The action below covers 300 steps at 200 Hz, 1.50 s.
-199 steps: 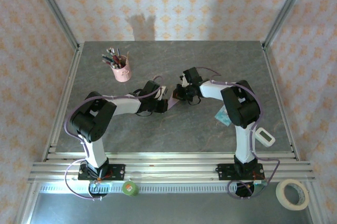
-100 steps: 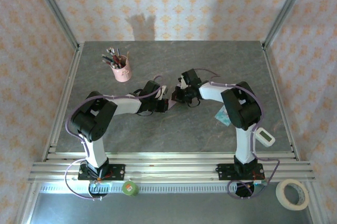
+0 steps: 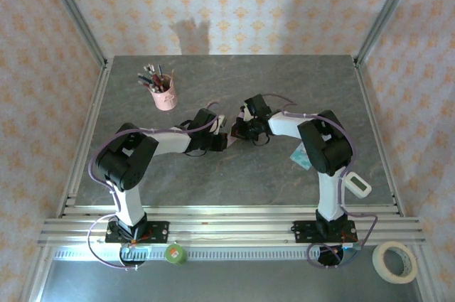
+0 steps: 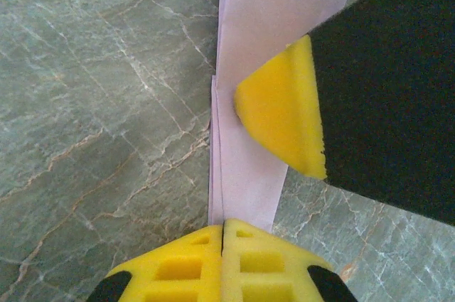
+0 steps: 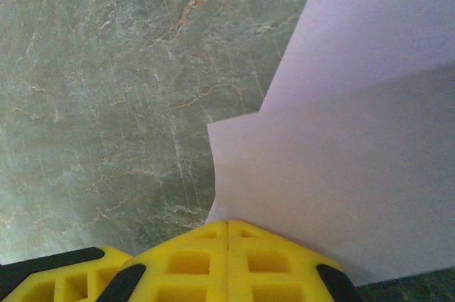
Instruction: Fold a paper plane with a square sheet of paper (pick it up from the middle)
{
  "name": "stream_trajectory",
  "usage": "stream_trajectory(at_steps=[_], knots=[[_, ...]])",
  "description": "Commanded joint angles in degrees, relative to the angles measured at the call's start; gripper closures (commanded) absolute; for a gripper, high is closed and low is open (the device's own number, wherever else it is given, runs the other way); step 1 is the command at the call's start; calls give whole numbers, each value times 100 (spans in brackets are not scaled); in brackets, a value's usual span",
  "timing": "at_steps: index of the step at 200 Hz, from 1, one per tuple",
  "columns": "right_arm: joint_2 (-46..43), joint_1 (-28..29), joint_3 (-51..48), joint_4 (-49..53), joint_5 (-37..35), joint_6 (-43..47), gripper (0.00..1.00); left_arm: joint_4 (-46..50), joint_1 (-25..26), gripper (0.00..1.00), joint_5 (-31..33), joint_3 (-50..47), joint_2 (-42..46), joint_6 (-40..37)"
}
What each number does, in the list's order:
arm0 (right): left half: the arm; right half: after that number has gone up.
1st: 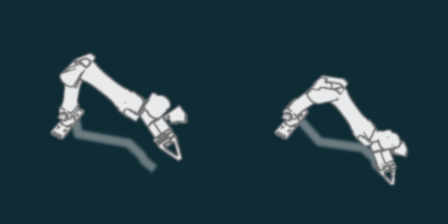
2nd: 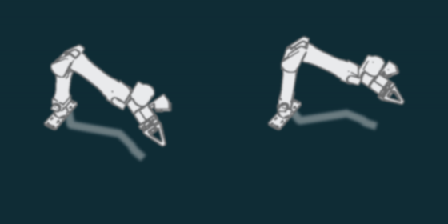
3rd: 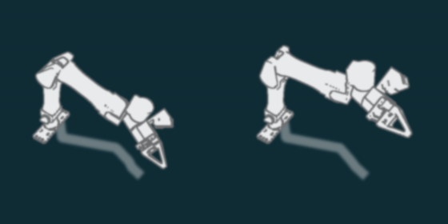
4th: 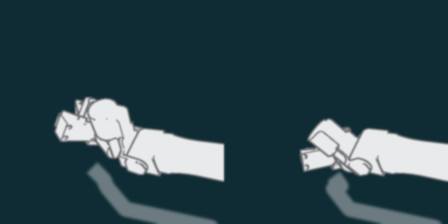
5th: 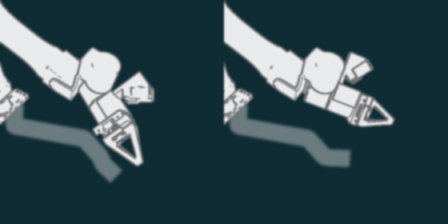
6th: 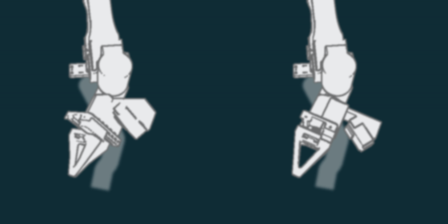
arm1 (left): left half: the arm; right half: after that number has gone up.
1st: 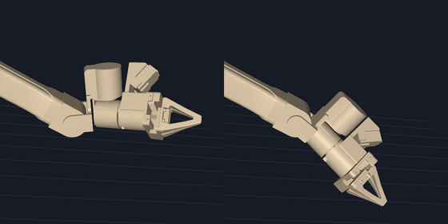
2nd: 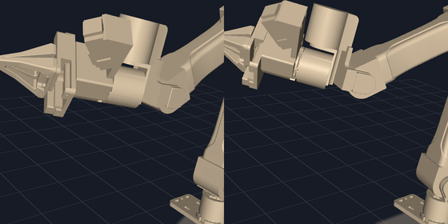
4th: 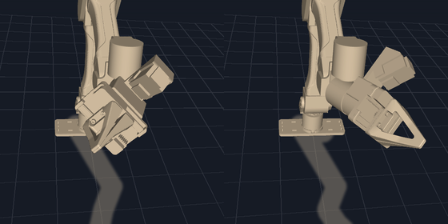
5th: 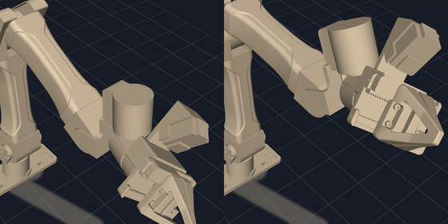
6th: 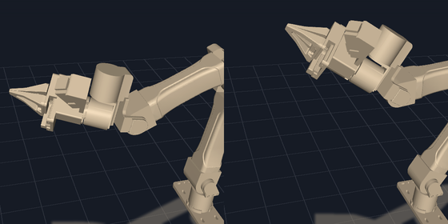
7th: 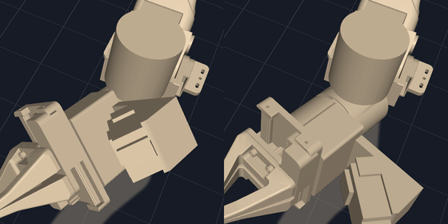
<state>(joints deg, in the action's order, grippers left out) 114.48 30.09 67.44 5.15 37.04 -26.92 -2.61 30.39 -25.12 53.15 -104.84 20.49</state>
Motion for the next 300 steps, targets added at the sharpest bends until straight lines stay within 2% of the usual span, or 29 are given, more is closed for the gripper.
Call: stream_trajectory(at_steps=[1, 27, 59, 96, 137, 270, 300], knots=[[178, 33, -135, 182, -496, -254, 100, 410, 28, 95, 166, -145, 138, 131], [236, 32, -182, 236, -585, -324, 100, 421, 28, 84, 187, -104, 489, 214], [280, 32, -172, 284, -616, -328, 100, 383, 24, 71, 6, -85, 522, 250], [347, 32, -152, 318, -621, -322, 100, 422, 28, 63, -121, -49, 374, 188], [408, 33, -106, 375, -641, -301, 100, 612, 29, 63, -81, 14, 197, 82], [504, 37, -47, 502, -781, -292, 100, 942, 33, 80, 30, -66, -98, -197], [495, 26, -43, 505, -803, -289, 100, 912, 28, 81, 34, -98, -125, -201]])
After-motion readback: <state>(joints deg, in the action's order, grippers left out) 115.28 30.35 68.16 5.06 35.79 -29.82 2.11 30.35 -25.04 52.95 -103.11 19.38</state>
